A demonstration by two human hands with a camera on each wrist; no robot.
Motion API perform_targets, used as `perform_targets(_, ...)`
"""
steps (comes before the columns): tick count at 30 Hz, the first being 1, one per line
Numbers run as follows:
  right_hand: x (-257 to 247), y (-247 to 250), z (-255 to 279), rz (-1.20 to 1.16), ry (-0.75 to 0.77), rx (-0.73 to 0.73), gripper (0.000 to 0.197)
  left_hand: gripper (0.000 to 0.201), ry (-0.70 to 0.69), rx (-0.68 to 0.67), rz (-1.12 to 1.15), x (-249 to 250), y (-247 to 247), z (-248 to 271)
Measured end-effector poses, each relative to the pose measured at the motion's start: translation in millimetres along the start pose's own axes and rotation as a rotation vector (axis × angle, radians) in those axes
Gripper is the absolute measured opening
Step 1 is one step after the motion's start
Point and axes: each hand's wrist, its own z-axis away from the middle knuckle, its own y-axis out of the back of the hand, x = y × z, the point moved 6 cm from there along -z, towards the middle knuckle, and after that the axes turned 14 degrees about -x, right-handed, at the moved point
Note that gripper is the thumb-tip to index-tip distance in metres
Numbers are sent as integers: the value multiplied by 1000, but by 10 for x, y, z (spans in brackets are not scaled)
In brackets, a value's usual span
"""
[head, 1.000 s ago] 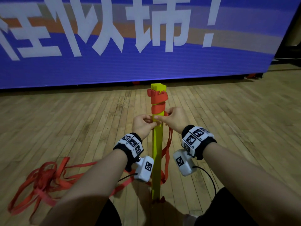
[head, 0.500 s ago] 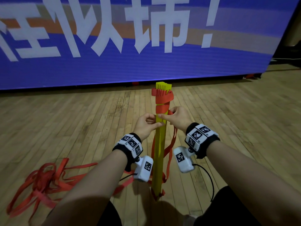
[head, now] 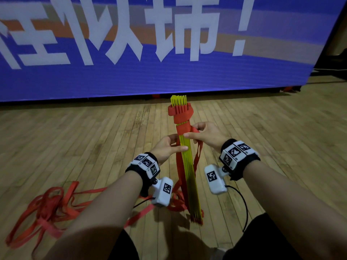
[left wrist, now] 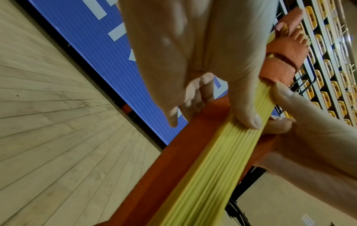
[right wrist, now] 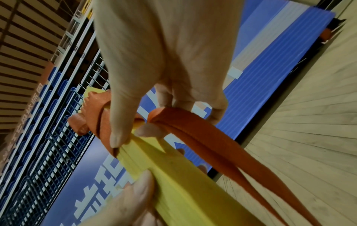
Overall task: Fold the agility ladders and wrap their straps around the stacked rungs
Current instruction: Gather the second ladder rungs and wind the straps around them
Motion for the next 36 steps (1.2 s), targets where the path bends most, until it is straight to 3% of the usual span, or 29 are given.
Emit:
perform_targets(12, 22, 57, 5, 12, 31, 67, 17, 19, -12, 270, -59, 65, 4, 61)
perform_targets(18, -35, 41, 24, 129, -11, 151, 41, 14, -22, 369, -95, 87, -46, 41)
perform_targets(20, -59, 37, 41, 180, -20, 184, 41, 12, -27, 380, -119, 98, -80, 28)
perform_targets(23, -35, 60, 29, 184, -28, 190, 38, 15, -27, 325, -141, 129, -99, -5)
perform_targets(29, 6, 146, 90, 95, -28, 158, 37, 36, 30, 53, -20, 72, -116, -31)
perform_targets(36, -30, 116, 115, 10, -22, 97, 29, 22, 35, 106, 44, 87, -40, -18)
